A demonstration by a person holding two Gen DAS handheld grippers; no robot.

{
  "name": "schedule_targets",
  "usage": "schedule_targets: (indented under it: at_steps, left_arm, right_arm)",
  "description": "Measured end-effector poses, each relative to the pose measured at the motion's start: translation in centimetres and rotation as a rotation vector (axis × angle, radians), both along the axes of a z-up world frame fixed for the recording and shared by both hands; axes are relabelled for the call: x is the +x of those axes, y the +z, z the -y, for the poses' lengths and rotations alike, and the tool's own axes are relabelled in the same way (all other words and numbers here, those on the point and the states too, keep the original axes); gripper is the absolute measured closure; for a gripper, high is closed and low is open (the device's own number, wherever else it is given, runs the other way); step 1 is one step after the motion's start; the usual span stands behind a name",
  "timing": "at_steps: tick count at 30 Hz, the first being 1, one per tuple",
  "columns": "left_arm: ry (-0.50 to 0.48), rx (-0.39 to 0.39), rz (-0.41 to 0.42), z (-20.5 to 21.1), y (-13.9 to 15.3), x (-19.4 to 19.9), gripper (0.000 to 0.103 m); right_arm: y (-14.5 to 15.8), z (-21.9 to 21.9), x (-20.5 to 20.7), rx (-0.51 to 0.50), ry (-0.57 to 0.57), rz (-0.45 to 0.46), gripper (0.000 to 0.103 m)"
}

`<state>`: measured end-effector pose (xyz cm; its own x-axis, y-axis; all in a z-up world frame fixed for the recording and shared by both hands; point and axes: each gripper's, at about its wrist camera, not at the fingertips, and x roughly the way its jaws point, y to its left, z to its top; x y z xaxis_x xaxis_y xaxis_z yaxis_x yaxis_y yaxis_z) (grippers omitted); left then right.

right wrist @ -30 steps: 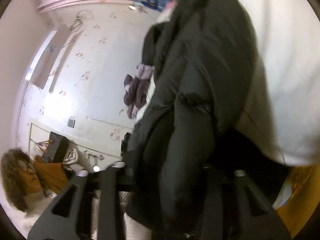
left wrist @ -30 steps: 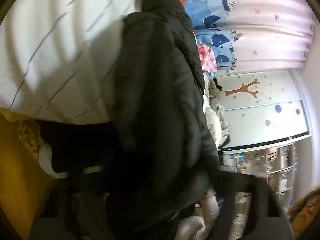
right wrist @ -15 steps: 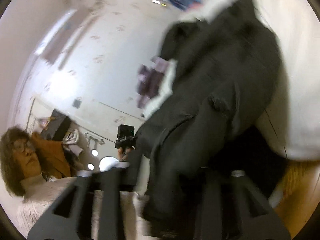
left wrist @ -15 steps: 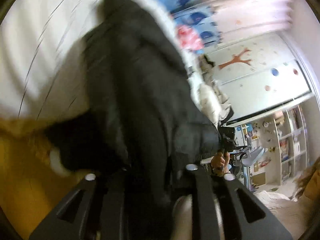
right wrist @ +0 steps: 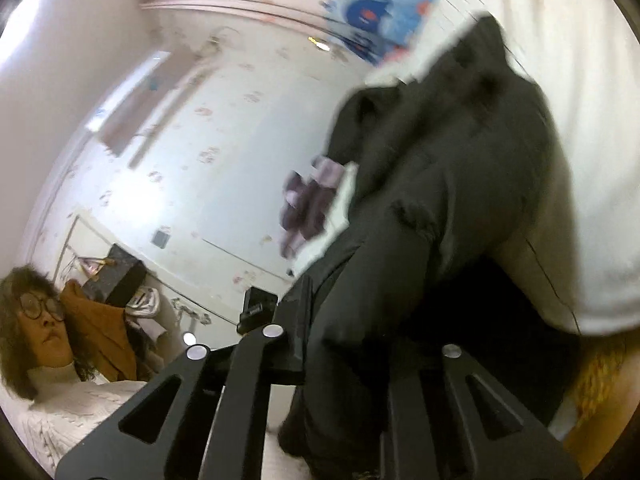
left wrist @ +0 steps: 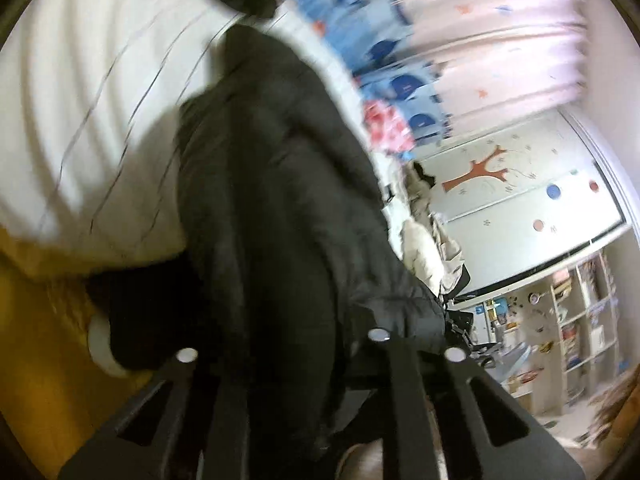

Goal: Fold large clothes

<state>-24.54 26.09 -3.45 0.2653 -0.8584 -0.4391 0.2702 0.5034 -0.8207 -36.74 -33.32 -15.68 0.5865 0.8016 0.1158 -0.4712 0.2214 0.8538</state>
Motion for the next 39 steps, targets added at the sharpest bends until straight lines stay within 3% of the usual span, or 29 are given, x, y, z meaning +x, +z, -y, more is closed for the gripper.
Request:
schedule_targets:
  at_steps: [3, 5, 7, 9, 10, 11, 14, 15, 16, 17, 18, 19, 23, 27, 32, 39]
  left_arm:
    - [-0.021, -0.027, 0.086, -0.3, 3.3, -1.4, 0.092]
    - [-0.062, -0.059, 0.127, -0.8, 4.1, -2.0, 0.092]
    - [-0.123, -0.053, 0.1, -1.2, 2.9, -2.2, 0.092]
    - [-0.169, 0.005, 0.027, -1.4, -0.1, -2.2, 0.09]
    - [-0.177, 0.031, -0.01, -1.2, -1.2, -2.1, 0.088]
    - [-0.167, 0.057, -0.043, -1.4, -2.5, -2.2, 0.083]
    - [-0.101, 0.054, -0.118, -2.6, -5.3, -2.4, 0.056]
    - [-0.084, 0.037, -0.103, -2.8, -5.1, -2.6, 0.056]
    - [-0.071, 0.023, -0.064, -2.9, -4.4, -2.7, 0.056]
    - [-0.058, 0.004, -0.032, -3.0, -3.7, -2.7, 0.058]
    - [-0.034, -0.038, 0.0, -3.3, -2.6, -2.4, 0.076]
    - [-0.016, -0.085, 0.024, -3.6, -1.5, -2.3, 0.081]
    - [0.023, -0.193, 0.145, -3.0, 3.4, -1.4, 0.086]
    - [0.064, -0.316, 0.19, -2.9, 5.4, 1.7, 0.086]
    - [0.14, -0.369, 0.211, -1.7, 8.2, 8.1, 0.086]
    - [0.26, -0.33, 0.199, 1.0, 10.2, 20.0, 0.086]
  right_arm:
    - [2.1, 0.3, -1.3, 0.04, 0.01, 0.081, 0.093]
    - [2.2, 0.6, -1.9, 0.035, 0.012, 0.081, 0.093]
    - [0.7, 0.6, -1.9, 0.014, 0.05, 0.019, 0.09]
    - [-2.8, -0.1, -1.5, -0.005, 0.121, -0.115, 0.081]
    - [-4.1, -0.3, -1.4, -0.013, 0.144, -0.159, 0.07]
    - [-5.5, -0.6, -1.5, -0.023, 0.16, -0.203, 0.062]
    - [-7.2, -1.3, -2.0, 0.013, 0.163, -0.203, 0.064]
    - [-6.8, -1.3, -2.0, 0.028, 0.147, -0.169, 0.068]
    - [-6.2, -1.2, -1.9, 0.036, 0.136, -0.138, 0.082]
    - [-5.3, -1.0, -1.7, 0.051, 0.122, -0.096, 0.087]
    - [-4.1, -0.7, -1.5, 0.069, 0.105, -0.049, 0.089]
    - [-3.1, -0.4, -1.2, 0.081, 0.094, -0.007, 0.09]
    - [0.7, 0.6, 0.4, 0.144, 0.057, 0.125, 0.09]
    - [3.2, 2.7, 3.6, 0.201, -0.004, 0.183, 0.09]
    - [7.3, 5.9, 9.6, 0.174, -0.068, 0.195, 0.09]
    - [12.4, 9.5, 20.7, 0.091, -0.191, 0.102, 0.09]
